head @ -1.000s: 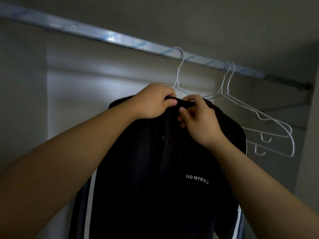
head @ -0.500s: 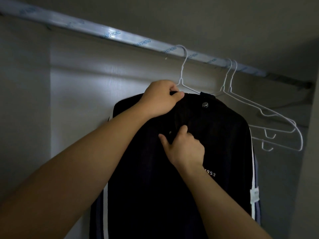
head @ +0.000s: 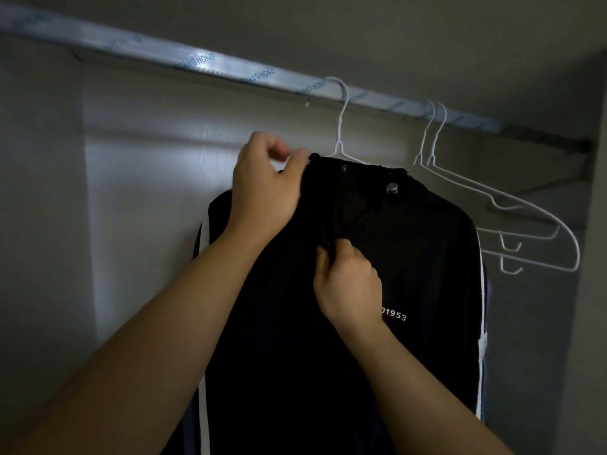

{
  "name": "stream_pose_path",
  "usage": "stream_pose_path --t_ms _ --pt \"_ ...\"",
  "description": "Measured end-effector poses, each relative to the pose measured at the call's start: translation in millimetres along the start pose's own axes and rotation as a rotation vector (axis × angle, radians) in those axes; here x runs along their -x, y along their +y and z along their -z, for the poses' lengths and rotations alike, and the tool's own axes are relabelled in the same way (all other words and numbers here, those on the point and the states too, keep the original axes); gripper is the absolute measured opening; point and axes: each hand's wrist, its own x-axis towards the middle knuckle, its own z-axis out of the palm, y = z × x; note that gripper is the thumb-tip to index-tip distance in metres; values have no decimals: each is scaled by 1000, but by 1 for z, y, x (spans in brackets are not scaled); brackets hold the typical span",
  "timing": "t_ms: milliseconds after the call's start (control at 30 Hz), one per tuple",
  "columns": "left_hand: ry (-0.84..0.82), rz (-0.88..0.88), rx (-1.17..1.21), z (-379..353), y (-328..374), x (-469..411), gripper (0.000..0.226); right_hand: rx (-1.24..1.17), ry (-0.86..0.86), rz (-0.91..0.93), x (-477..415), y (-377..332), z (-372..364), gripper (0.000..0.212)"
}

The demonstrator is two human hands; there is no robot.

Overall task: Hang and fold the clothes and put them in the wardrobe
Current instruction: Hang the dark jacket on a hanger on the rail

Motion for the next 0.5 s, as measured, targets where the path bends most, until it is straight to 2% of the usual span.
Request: stream_pose_path --t_ms 67,233,500 --pt "4 67 -43 4 -13 14 19 44 12 42 0 0 0 27" --pt "-268 299 -9 -2 -39 46 41 121 -3 99 -9 0 3 26" --pt "-420 454 179 -11 -43 54 35 149 -109 129 -24 1 4 34"
